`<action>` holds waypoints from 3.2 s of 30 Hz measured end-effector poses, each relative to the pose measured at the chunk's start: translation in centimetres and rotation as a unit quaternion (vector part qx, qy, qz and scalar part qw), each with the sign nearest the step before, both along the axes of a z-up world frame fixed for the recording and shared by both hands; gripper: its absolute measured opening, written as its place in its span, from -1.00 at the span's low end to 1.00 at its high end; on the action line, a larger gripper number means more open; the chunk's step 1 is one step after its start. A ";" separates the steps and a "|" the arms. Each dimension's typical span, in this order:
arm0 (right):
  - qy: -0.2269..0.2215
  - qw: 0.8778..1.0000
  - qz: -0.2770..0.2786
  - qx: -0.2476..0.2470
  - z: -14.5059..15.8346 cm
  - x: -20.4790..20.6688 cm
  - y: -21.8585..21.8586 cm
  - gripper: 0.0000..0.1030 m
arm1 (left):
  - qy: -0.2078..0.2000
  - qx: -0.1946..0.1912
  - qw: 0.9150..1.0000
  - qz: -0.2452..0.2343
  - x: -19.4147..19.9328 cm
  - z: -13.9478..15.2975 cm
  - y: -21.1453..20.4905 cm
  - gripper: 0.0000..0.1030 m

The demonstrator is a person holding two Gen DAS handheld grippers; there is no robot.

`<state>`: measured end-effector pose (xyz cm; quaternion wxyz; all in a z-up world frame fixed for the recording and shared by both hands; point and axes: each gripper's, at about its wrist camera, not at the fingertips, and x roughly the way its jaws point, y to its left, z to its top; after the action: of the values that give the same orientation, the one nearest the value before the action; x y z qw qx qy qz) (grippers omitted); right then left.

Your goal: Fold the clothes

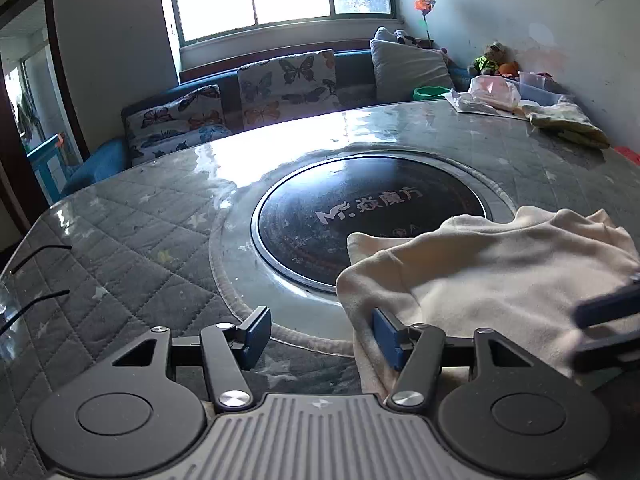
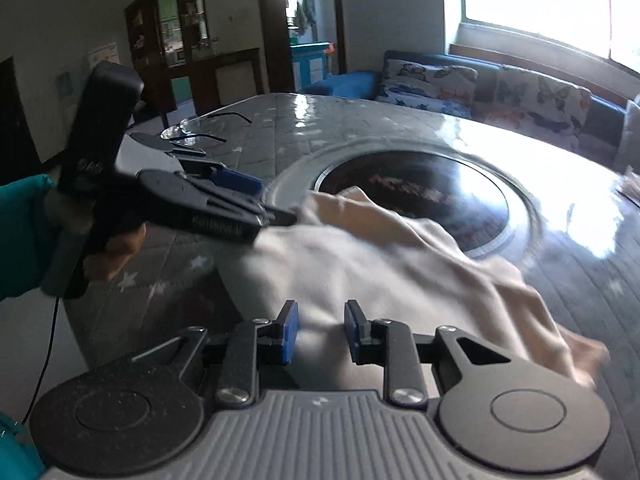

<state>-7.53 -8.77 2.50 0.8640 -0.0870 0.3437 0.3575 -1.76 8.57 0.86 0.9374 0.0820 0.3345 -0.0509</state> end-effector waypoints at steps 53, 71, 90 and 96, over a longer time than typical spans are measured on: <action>-0.016 0.988 -0.152 -0.010 -1.5 5.9 -7.2 -0.89 | 0.013 -0.037 0.994 -0.107 0.1 1.4 -7.3 0.29; -0.021 0.983 -0.183 -0.016 -0.8 3.9 -8.8 -0.08 | 0.022 -0.039 0.999 -0.006 2.3 0.5 -1.8 0.35; 0.007 0.980 -0.199 -0.012 -2.1 5.1 -8.8 -0.53 | 0.023 -0.033 0.999 -0.017 -0.7 0.2 -2.8 -0.10; -0.007 0.980 -0.197 -0.018 -2.3 7.9 -7.5 -0.55 | 0.017 -0.024 1.000 0.006 0.1 0.0 -2.6 -0.10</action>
<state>0.32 -16.23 0.23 0.9184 -0.0356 0.3540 0.1732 -1.64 6.01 0.82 0.9336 0.0562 0.3497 -0.0549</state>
